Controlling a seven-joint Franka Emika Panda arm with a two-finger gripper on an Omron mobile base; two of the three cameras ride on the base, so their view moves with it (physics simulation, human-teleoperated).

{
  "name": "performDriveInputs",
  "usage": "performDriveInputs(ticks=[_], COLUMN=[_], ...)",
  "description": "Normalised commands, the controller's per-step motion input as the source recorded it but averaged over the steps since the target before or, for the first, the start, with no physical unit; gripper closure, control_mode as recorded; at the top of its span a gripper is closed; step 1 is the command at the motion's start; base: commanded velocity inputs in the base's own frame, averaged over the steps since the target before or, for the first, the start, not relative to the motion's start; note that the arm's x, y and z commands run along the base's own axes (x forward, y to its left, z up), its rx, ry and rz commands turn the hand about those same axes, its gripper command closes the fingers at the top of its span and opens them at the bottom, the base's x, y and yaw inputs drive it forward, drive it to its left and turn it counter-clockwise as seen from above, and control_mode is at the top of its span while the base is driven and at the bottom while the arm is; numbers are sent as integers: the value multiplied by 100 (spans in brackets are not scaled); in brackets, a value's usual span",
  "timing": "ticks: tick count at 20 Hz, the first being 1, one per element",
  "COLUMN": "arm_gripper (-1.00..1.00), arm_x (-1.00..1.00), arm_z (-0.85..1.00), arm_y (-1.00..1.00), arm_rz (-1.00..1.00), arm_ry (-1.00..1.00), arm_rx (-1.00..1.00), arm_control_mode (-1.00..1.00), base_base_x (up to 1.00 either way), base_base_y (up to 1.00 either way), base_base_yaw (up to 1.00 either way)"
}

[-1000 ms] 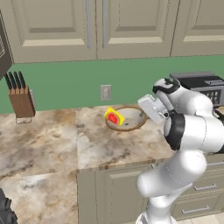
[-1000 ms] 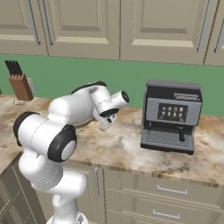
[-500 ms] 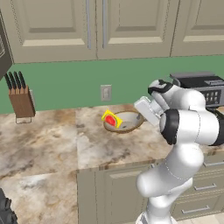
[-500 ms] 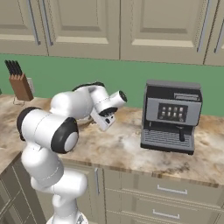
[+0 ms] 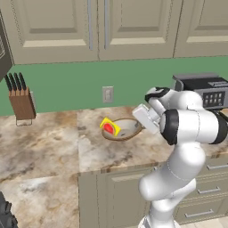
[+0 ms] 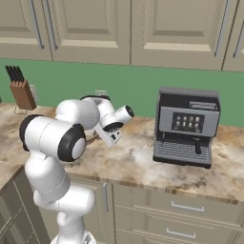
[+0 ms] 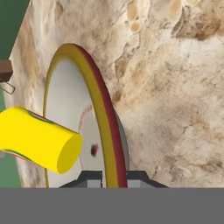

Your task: Place the cup inside the bowl on the dining table and move the bowl to any counter.

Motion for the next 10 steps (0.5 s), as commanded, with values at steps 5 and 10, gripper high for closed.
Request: performDriveInputs(ticks=[5,10], arm_gripper=[100,100], arm_x=[0,5], arm_z=[-28,-18], arm_y=[20,19], arm_rz=[0,0], arm_ry=[0,-2], arm_rx=[0,0], arm_control_mode=[-100,-100], base_base_x=[0,0], base_base_y=[0,0], base_base_yaw=[0,0])
